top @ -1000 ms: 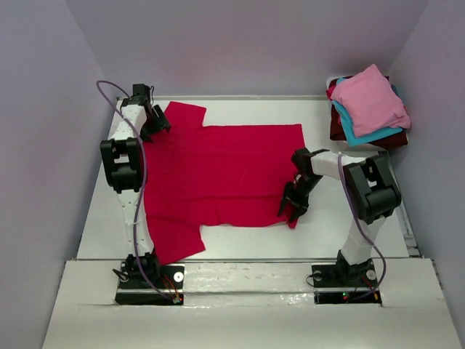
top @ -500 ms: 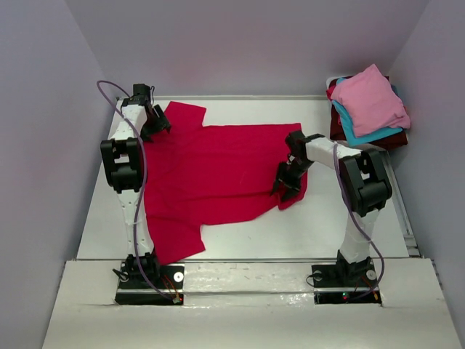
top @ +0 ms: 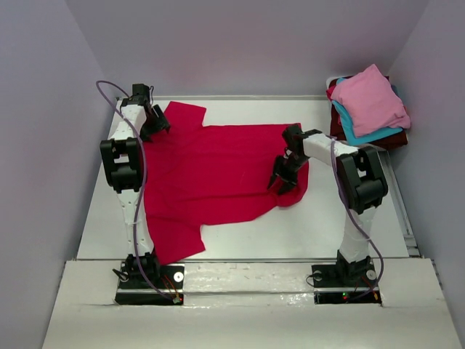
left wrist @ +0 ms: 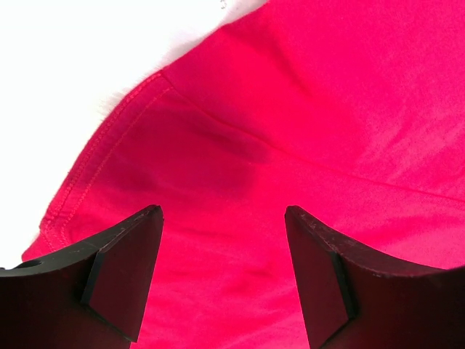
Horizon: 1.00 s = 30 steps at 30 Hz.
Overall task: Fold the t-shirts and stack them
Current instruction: Flatten the tshirt out
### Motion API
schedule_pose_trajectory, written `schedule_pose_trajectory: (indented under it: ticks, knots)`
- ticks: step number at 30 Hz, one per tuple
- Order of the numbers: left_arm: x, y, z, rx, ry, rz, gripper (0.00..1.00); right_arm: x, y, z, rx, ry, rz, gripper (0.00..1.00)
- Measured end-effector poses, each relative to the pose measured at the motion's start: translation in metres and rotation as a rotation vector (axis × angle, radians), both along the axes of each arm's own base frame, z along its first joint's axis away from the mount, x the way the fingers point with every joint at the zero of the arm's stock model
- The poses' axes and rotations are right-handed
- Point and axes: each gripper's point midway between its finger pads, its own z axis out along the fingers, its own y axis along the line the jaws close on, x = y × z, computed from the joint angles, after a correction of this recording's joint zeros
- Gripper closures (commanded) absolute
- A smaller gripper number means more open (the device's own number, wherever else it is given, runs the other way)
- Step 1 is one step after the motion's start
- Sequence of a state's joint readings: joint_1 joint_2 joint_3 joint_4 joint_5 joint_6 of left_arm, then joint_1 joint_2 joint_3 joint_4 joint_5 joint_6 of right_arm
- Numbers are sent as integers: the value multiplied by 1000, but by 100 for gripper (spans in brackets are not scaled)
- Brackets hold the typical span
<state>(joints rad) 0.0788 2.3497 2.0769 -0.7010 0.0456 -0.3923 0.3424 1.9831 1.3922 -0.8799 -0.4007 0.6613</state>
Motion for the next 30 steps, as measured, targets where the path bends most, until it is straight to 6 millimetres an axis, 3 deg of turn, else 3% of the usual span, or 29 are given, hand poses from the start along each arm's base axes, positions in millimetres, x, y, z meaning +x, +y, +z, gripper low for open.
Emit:
schedule_pose_trajectory:
  ticks: [6, 20, 30]
  knots:
    - [0, 2, 0, 1, 0, 2, 20, 2, 6, -11, -4, 30, 5, 47]
    - [0, 3, -2, -4, 3, 3, 20, 49, 34, -15, 16, 6, 26, 47]
    - [-1, 4, -5, -7, 9, 4, 20, 50, 34, -13, -2, 0, 30, 47]
